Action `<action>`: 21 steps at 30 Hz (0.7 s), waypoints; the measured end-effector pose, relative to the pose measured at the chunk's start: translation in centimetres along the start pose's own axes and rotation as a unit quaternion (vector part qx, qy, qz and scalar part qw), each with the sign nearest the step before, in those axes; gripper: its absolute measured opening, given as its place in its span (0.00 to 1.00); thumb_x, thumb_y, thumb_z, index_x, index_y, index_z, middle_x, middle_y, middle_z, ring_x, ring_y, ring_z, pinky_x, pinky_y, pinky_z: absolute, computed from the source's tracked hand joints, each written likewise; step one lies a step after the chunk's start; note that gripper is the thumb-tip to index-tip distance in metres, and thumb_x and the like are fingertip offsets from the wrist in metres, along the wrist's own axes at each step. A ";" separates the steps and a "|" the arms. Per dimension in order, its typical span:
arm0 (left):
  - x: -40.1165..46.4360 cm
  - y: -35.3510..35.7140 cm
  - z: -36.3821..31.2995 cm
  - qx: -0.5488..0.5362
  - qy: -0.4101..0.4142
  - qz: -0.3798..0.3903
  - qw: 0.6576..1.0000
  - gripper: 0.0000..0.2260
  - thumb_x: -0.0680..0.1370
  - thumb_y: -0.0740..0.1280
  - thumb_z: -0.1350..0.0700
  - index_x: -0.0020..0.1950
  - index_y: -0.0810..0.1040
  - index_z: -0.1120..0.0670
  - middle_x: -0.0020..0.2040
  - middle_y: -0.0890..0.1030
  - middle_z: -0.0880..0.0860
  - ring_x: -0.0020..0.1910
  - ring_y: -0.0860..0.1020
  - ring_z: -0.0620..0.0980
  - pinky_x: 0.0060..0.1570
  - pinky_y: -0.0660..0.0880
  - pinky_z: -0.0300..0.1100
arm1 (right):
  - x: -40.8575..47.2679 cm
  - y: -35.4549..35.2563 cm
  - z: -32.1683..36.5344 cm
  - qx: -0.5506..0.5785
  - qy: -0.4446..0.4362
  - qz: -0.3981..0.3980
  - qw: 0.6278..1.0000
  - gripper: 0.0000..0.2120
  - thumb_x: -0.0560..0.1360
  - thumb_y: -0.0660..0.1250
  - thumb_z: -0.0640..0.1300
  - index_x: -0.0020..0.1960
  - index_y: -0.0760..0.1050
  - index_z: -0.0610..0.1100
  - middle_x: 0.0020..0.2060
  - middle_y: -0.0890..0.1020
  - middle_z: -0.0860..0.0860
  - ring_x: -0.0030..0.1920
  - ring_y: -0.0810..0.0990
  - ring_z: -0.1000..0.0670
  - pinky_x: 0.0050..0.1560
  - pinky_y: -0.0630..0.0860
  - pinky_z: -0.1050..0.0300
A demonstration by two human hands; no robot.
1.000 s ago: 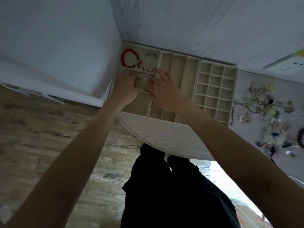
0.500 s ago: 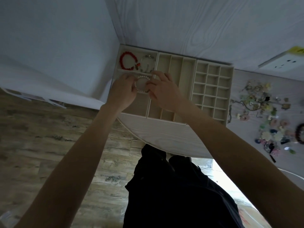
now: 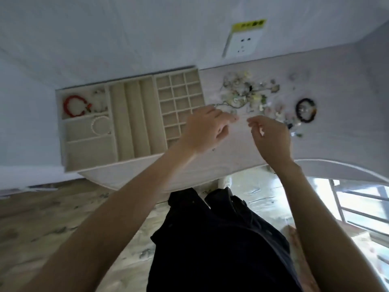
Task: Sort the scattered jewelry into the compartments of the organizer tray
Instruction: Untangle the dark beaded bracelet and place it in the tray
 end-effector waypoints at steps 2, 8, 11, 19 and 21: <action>3.5 4.6 -1.8 -0.013 -0.026 0.087 0.996 0.12 0.75 0.64 0.58 0.55 0.82 0.56 0.48 0.83 0.54 0.48 0.80 0.56 0.48 0.75 0.46 | -0.1 -2.1 -6.3 -0.011 0.085 -0.009 0.996 0.10 0.75 0.62 0.42 0.50 0.82 0.46 0.42 0.84 0.45 0.42 0.81 0.41 0.42 0.77 0.52; 11.9 15.5 -3.5 -0.129 -0.203 0.178 0.954 0.11 0.79 0.62 0.55 0.61 0.78 0.53 0.57 0.81 0.50 0.55 0.78 0.49 0.55 0.73 0.42 | 2.7 -5.9 -18.9 -0.025 0.206 -0.017 0.978 0.10 0.76 0.62 0.40 0.54 0.79 0.43 0.48 0.82 0.43 0.48 0.80 0.41 0.48 0.72 0.53; 14.8 18.7 -3.6 -0.134 -0.244 0.180 0.943 0.12 0.79 0.62 0.58 0.61 0.77 0.55 0.56 0.81 0.52 0.55 0.78 0.50 0.52 0.72 0.39 | 5.0 -4.8 -22.3 -0.029 0.243 0.030 0.969 0.12 0.77 0.63 0.44 0.59 0.74 0.42 0.52 0.81 0.43 0.53 0.78 0.41 0.52 0.72 0.53; 18.1 22.8 -4.7 -0.004 -0.240 0.190 0.952 0.12 0.78 0.66 0.55 0.58 0.77 0.60 0.52 0.81 0.57 0.53 0.78 0.56 0.55 0.74 0.49 | 6.7 -3.4 -24.3 0.012 0.270 0.046 0.962 0.09 0.75 0.66 0.46 0.52 0.78 0.42 0.47 0.82 0.45 0.50 0.79 0.44 0.45 0.69 0.59; 18.2 23.2 -4.2 -0.025 -0.269 0.182 0.945 0.10 0.77 0.67 0.57 0.56 0.78 0.58 0.52 0.81 0.55 0.54 0.78 0.54 0.55 0.74 0.46 | 6.8 -4.3 -23.8 0.056 0.266 0.022 0.962 0.09 0.75 0.66 0.44 0.52 0.78 0.42 0.46 0.83 0.46 0.48 0.80 0.46 0.45 0.69 0.60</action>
Point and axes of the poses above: each hand's wrist, its own x-axis towards the middle knuckle, its own y-axis out of the palm, z = x × y, the point moved 10 cm from there along x, towards the middle knuckle
